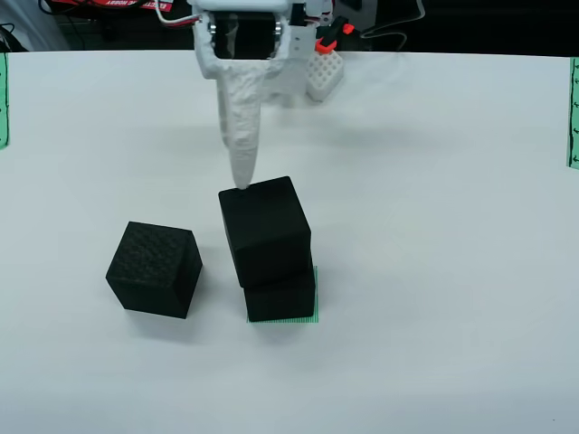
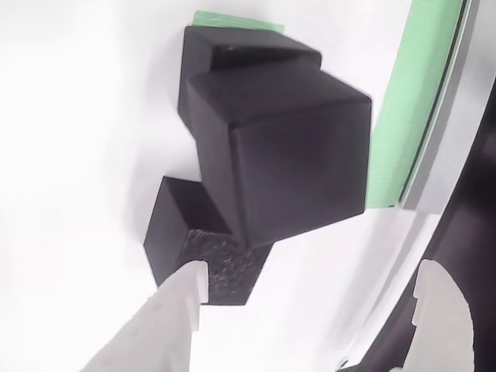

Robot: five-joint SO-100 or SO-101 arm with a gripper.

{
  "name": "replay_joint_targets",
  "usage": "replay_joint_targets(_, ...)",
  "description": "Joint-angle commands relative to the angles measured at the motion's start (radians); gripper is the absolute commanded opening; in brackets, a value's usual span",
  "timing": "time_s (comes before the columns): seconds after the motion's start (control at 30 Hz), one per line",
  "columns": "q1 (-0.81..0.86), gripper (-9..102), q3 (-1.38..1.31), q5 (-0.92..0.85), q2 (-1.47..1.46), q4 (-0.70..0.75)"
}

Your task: Stack 3 Blocks on the chosen place.

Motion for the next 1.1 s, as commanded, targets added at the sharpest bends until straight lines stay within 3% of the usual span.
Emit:
replay_joint_targets(0.0,0.132,32,0.029,-0.017,0.031,-0.012)
replay_joint_targets(0.2,0.405,32,0.048,-0.046,-0.031,-0.072)
replay_joint_targets(0.33,0.482,32,0.081,-0.067,-0.121,-0.144)
replay_joint_targets(0.6,0.423,32,0.032,-0.04,-0.325,-0.238)
replay_joint_targets(1.07,0.258,32,-0.239,0.011,-0.548,-0.213)
